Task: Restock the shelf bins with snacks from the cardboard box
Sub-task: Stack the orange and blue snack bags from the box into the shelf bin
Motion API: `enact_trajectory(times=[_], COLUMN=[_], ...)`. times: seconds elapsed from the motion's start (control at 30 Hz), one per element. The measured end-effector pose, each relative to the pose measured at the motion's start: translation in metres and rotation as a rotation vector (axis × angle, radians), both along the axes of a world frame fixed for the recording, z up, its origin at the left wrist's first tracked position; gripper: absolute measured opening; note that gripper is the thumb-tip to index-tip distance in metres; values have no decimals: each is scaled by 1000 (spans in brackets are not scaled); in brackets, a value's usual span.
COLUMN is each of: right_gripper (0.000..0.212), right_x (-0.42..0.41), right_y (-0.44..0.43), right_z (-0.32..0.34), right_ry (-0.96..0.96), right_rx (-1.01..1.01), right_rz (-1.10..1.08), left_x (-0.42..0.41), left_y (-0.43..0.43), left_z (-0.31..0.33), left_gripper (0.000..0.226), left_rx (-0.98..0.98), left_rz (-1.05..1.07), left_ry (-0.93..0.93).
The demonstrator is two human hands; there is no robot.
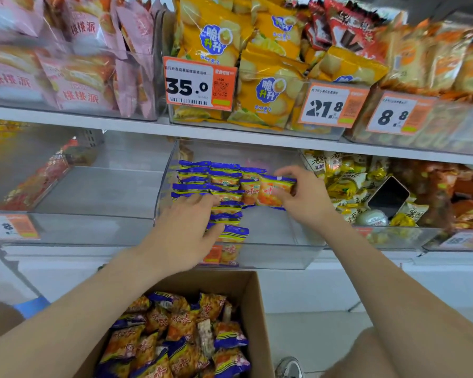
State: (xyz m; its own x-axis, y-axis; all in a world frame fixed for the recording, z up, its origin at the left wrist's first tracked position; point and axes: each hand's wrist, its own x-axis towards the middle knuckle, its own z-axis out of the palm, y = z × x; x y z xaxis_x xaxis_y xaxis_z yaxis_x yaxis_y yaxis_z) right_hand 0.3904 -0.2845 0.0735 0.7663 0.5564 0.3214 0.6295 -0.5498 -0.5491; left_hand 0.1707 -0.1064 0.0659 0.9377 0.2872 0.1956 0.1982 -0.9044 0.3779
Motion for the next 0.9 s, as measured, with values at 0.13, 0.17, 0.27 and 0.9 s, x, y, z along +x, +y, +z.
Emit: enact_trajectory(times=[0.13, 0.17, 0.27, 0.9], right_gripper=[41, 41, 40, 21], right_x=[9, 11, 17, -44], right_y=[15, 21, 40, 33], right_z=[-21, -25, -37, 12], right_ry=[68, 92, 98, 42], right_rx=[-164, -193, -265, 3], right_rz=[-29, -13, 4, 51], left_x=[-2, -1, 1, -7], left_y=[-4, -5, -5, -4], left_z=[-8, -9, -10, -2], left_gripper=[46, 45, 43, 13], left_rx=[119, 131, 170, 112], left_rz=[-39, -42, -42, -69], left_ry=[146, 156, 164, -129])
